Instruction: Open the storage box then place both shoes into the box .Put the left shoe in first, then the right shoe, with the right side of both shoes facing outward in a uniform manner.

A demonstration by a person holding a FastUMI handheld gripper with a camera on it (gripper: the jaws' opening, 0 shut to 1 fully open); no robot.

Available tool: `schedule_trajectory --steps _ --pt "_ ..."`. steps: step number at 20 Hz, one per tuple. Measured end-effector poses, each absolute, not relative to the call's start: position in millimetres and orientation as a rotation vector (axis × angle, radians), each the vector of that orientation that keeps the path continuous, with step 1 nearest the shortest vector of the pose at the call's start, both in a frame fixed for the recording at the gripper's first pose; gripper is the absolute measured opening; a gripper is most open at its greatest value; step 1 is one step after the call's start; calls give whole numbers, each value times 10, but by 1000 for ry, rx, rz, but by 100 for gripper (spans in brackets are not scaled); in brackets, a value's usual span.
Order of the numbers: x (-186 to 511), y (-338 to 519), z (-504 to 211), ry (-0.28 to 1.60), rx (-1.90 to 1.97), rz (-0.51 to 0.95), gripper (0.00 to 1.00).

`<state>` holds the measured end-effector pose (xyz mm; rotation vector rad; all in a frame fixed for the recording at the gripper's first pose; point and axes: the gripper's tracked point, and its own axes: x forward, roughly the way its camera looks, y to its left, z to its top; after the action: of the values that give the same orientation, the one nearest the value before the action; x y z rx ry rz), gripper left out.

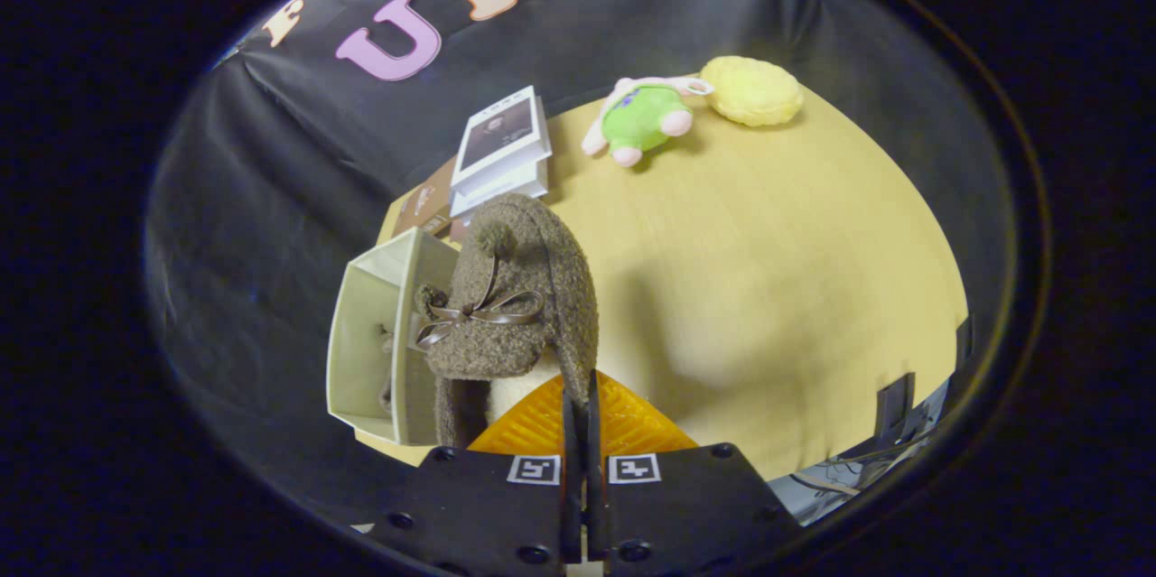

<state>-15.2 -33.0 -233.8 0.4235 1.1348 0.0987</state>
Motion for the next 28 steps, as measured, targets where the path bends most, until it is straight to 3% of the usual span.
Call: schedule_trajectory --steps 8,15,28 --pt "147 493 -1900 1069 463 200 6" --pt "246 1229 -1958 1086 460 253 6" --pt "201 1677 -2517 1134 264 158 6"
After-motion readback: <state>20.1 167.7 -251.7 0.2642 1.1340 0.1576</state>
